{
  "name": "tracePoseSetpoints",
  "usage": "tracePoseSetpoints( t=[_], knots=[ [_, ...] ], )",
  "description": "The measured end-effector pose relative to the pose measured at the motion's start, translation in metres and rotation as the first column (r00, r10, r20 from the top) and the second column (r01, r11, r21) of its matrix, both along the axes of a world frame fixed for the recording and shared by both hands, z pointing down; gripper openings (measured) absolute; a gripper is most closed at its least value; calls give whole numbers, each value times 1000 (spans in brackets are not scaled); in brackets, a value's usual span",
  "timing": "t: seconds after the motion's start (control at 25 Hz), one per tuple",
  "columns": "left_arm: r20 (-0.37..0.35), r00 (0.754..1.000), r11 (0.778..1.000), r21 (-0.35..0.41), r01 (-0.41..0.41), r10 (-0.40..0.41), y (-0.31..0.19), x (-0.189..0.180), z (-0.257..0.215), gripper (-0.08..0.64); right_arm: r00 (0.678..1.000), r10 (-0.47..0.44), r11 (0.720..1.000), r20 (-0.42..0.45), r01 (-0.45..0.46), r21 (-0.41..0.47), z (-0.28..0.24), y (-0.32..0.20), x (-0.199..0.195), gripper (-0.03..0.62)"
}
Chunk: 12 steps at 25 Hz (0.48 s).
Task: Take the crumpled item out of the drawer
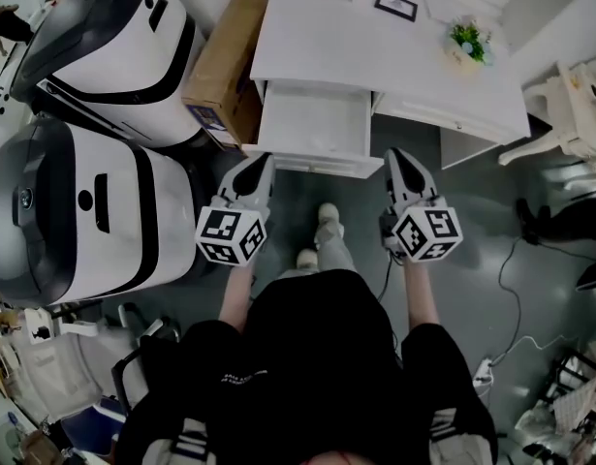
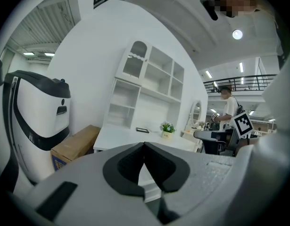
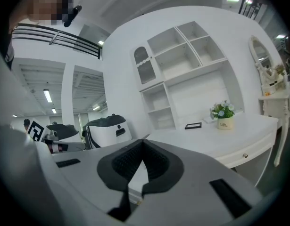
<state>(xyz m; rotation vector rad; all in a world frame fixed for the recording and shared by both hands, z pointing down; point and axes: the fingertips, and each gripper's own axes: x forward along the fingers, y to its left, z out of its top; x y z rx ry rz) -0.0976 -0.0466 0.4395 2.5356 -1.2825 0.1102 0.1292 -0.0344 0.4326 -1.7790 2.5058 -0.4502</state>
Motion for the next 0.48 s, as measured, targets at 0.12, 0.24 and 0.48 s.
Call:
tracePoseSetpoints(
  t=[0.12,0.24,0.48],
  knots=[
    [2,1000,1000,-26,18,-18,-21,1,9,-3,999,-35,999,-7,35,-17,5,-30,-3,-8],
    [0,999,997,-64,38,-38,-46,3,22,-3,998,-66,997,-8,66,-47,14,-62,-5,-8],
    [-5,998,990,-130,57,-59,-88,17,44,-2,991,-131,986,-15,129,-109,36,-115,-5,-8]
  ],
)
